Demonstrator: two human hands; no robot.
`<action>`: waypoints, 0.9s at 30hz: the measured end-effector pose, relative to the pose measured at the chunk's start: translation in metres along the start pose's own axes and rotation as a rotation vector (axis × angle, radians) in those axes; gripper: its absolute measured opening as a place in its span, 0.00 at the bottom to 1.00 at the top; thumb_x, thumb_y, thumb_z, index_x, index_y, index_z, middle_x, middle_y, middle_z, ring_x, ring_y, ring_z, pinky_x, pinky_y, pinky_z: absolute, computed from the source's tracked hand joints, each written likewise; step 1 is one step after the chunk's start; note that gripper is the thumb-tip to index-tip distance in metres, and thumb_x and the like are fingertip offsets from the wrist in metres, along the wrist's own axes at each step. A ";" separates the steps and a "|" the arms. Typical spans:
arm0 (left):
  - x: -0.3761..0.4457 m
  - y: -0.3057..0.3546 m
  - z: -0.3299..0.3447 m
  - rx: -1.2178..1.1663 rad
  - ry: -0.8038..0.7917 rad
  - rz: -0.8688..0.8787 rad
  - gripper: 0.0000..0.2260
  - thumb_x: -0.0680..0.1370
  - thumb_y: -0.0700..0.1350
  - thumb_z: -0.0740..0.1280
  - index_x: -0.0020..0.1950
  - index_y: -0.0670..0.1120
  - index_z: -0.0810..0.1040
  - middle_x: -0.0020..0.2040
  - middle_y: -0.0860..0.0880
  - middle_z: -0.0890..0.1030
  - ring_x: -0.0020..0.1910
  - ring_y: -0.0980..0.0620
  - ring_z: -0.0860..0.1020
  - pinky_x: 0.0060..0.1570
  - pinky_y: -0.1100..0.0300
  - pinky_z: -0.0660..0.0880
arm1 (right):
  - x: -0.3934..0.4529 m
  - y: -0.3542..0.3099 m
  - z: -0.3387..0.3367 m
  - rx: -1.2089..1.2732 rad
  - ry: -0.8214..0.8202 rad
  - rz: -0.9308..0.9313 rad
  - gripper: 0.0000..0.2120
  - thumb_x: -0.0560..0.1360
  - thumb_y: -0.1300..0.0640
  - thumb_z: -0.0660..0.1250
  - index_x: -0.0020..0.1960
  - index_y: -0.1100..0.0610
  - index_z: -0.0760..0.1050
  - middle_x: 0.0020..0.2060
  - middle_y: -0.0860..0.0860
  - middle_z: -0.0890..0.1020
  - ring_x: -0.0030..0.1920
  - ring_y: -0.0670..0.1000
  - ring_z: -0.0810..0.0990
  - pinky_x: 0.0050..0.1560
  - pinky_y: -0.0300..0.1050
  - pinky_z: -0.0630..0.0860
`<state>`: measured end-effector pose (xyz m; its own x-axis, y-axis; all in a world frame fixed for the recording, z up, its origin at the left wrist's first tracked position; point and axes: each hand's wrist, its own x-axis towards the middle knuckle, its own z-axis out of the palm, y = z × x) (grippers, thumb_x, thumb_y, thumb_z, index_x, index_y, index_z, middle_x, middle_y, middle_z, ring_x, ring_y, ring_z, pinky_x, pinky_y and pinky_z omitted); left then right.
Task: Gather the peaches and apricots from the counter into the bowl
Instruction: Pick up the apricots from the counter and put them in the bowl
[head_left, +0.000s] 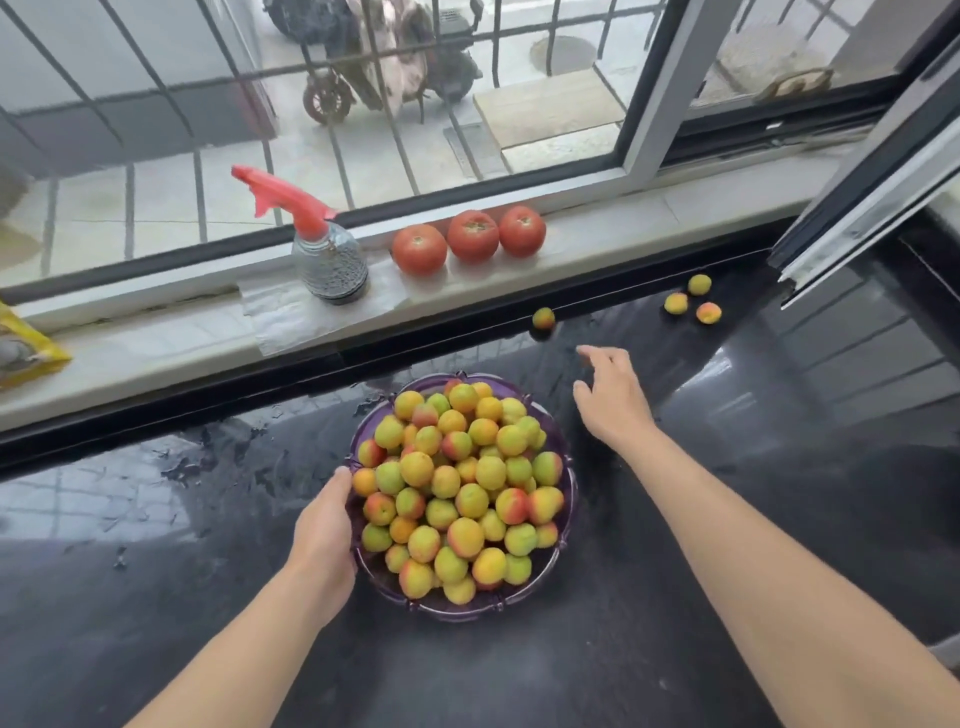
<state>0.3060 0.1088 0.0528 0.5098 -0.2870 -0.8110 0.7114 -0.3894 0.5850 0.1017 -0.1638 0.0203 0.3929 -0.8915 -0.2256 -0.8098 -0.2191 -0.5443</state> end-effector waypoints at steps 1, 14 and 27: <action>0.001 0.000 -0.001 0.000 -0.009 -0.004 0.16 0.88 0.53 0.61 0.64 0.45 0.83 0.58 0.46 0.87 0.58 0.46 0.83 0.61 0.46 0.77 | 0.013 -0.007 0.002 -0.028 -0.007 -0.043 0.24 0.80 0.56 0.64 0.76 0.51 0.66 0.72 0.53 0.65 0.68 0.58 0.71 0.70 0.56 0.70; 0.016 0.003 -0.018 0.181 -0.088 -0.053 0.18 0.88 0.57 0.57 0.67 0.53 0.83 0.60 0.47 0.88 0.61 0.41 0.84 0.68 0.36 0.77 | 0.064 -0.052 0.019 0.089 0.082 0.026 0.16 0.81 0.56 0.65 0.68 0.53 0.70 0.62 0.56 0.77 0.61 0.59 0.75 0.57 0.49 0.70; 0.006 0.012 -0.016 0.213 -0.077 -0.043 0.15 0.88 0.57 0.58 0.65 0.54 0.81 0.61 0.46 0.86 0.61 0.41 0.83 0.66 0.40 0.78 | -0.157 -0.096 -0.004 0.090 -0.021 -0.434 0.16 0.75 0.42 0.68 0.57 0.50 0.80 0.50 0.43 0.79 0.56 0.47 0.75 0.64 0.47 0.69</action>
<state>0.3257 0.1164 0.0545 0.4367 -0.3292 -0.8372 0.6094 -0.5764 0.5445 0.1160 -0.0047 0.1109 0.6976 -0.7161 0.0232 -0.5270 -0.5348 -0.6605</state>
